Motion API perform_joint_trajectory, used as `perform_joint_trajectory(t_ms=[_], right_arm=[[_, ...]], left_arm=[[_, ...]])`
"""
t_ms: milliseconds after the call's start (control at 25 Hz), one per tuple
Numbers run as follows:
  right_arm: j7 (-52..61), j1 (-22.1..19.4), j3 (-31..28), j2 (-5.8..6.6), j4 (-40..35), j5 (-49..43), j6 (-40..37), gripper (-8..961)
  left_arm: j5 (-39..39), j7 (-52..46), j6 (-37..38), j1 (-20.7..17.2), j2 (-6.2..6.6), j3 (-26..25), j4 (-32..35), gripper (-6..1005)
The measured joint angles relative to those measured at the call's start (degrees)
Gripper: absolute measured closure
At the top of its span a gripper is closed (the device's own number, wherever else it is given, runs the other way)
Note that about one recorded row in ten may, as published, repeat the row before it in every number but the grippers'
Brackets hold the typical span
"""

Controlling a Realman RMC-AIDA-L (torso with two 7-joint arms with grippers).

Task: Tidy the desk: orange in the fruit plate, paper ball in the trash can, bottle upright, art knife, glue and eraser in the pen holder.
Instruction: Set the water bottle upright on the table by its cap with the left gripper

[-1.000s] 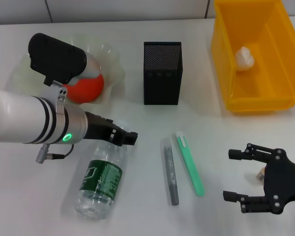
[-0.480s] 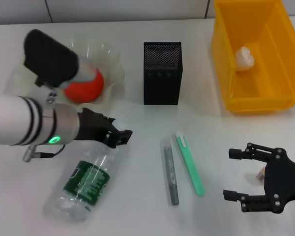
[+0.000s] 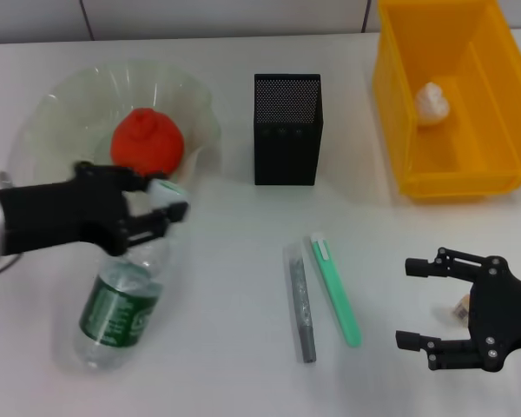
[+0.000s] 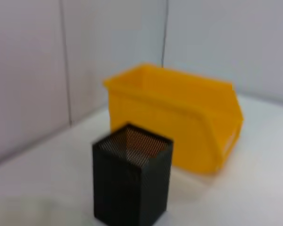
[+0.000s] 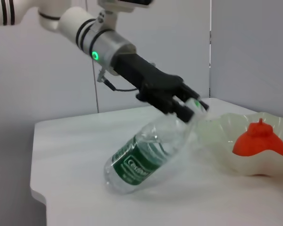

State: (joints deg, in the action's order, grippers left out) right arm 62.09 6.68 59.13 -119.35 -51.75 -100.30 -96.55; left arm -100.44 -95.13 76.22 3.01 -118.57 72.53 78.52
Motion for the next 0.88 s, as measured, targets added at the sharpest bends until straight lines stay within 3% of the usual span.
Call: perform_joint_trajectory(t_ms=[40,120,200,400,520,720,880], right_arm=[[0.0,0.0,0.0,0.0,0.0,0.0,0.0,108],[0.5,0.0,0.1,-0.01,-0.4,0.0,0.0,108],[1.3,0.2,0.2,-0.01,-1.2,0.0,0.0,108],[2.0,0.3,0.3,-0.06,-2.0,0.0,0.0,108],[2.3,0.4,0.5,-0.08,-2.4,0.0,-0.1,109],[2.3,0.6,1.2,-0.1,-2.5,0.0,-0.1,109],[2.6,0.5,1.2,-0.1,-2.6,0.1,-0.4,109]], left_arm=[[0.0,0.0,0.0,0.0,0.0,0.0,0.0,532],[4.4,7.2,4.1,0.5,0.0,-4.7,-5.4,532],[9.2,18.4,12.1,2.0,0.01,-12.2,-14.5,533],[9.8,26.0,17.6,4.1,0.1,-18.3,-21.7,533],[10.0,27.1,18.5,4.2,0.14,-19.2,-22.2,544],[10.1,27.9,18.9,4.2,0.18,-19.6,-22.3,725],[10.3,30.2,21.6,3.7,0.15,-22.2,-22.3,794]])
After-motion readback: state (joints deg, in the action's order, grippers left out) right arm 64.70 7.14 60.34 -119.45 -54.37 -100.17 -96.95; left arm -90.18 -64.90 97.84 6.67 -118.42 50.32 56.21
